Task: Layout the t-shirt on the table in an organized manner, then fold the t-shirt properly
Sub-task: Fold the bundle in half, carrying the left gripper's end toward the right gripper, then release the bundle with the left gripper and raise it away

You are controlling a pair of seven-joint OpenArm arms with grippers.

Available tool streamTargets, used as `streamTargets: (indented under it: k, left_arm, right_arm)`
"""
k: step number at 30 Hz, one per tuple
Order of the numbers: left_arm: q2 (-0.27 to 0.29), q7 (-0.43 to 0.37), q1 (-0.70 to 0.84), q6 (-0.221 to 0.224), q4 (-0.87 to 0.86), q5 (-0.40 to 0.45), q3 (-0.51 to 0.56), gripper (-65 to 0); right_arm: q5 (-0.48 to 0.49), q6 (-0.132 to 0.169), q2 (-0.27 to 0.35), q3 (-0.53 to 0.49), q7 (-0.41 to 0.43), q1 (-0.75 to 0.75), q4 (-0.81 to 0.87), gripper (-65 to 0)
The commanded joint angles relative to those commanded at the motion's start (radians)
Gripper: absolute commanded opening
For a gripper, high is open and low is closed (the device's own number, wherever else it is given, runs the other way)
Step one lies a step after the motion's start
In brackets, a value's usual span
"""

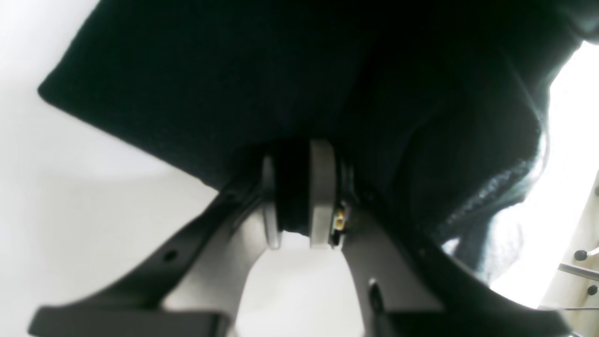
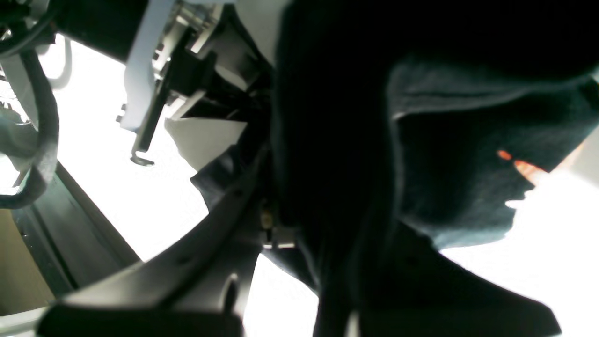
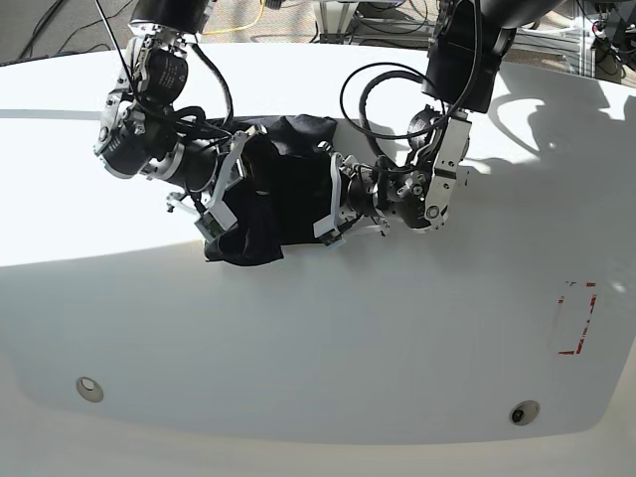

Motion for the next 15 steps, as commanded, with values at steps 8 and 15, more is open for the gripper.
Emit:
streamTargets:
  k: [8, 15]
  left_arm:
    - [0.0, 0.0, 0.002, 0.0, 0.002, 0.0, 0.0, -56.9]
    - [-0.002, 0.006, -0.002, 0.0, 0.035, -0.002, -0.012, -57.1]
  right_arm:
    - [0.005, 0.0, -0.012, -0.005, 0.0, -0.002, 0.0, -8.2]
    - [0.006, 0.0, -0.023, -0.005, 0.0, 0.005, 0.002, 0.0]
